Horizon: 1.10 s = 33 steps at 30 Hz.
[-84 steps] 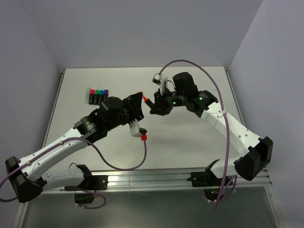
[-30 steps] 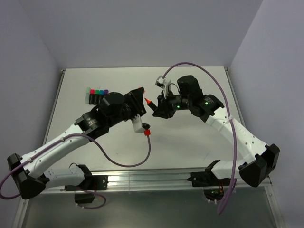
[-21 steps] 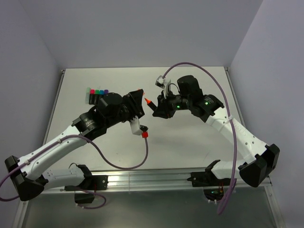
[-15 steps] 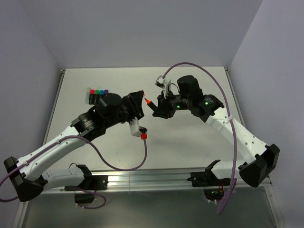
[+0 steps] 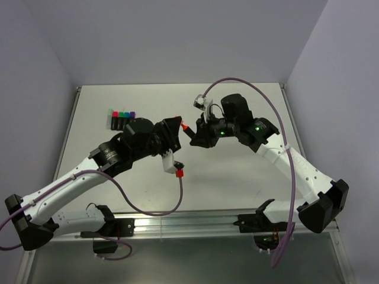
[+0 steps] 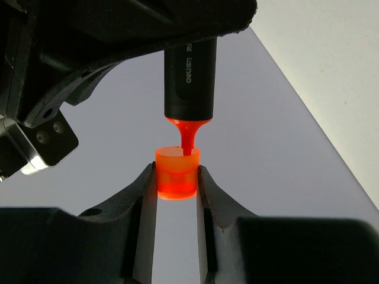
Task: Insert the pens into the pen caps
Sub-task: Insert the pen cap onto the pen.
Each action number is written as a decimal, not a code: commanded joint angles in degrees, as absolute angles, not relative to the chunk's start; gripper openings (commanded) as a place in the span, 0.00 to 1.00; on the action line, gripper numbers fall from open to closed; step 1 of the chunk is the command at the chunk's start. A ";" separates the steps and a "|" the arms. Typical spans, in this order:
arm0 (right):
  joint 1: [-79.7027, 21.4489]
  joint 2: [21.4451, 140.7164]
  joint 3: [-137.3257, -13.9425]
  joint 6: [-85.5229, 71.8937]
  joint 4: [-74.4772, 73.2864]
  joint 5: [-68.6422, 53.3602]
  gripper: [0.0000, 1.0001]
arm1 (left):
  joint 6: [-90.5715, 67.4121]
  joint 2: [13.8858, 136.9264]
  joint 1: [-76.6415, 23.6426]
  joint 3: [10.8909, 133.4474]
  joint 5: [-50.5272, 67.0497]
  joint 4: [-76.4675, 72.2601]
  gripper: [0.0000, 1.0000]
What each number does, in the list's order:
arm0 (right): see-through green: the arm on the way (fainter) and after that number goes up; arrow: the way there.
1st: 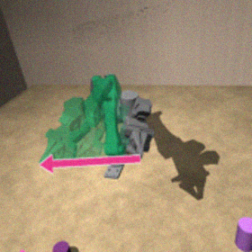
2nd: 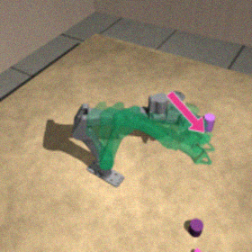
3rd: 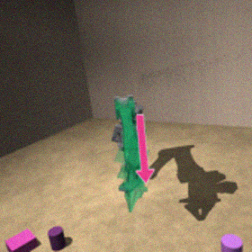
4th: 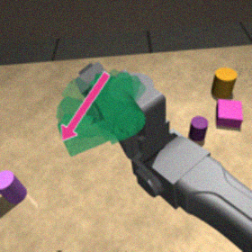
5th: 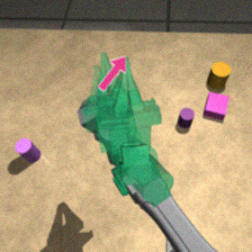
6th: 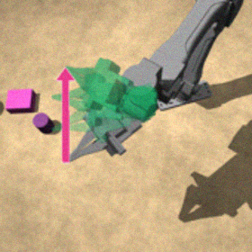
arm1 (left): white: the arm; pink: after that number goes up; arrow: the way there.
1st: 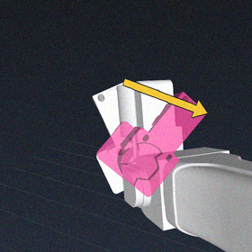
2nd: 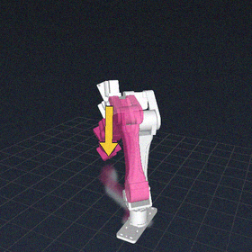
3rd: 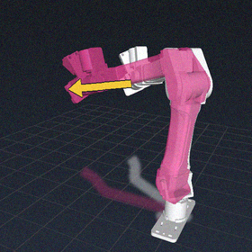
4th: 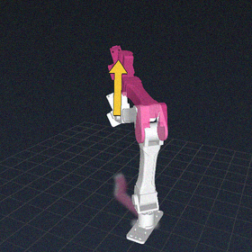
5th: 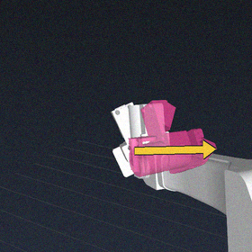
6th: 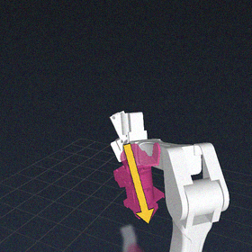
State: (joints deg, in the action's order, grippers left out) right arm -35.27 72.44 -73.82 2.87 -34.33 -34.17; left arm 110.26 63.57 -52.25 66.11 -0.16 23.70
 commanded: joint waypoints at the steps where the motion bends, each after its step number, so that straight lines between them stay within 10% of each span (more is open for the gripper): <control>1: -35.60 71.63 -75.32 3.08 -33.05 -34.37 0.00 | 110.48 62.75 -53.35 66.27 0.88 24.34 0.00; 27: -35.60 76.20 -75.59 -2.02 -16.11 -31.46 0.00 | 109.60 69.87 -61.26 72.77 -8.08 29.79 0.01; 33: -35.60 77.26 -73.57 -0.88 -9.06 -34.28 0.00 | 114.15 69.08 -61.35 67.87 -13.51 20.32 0.20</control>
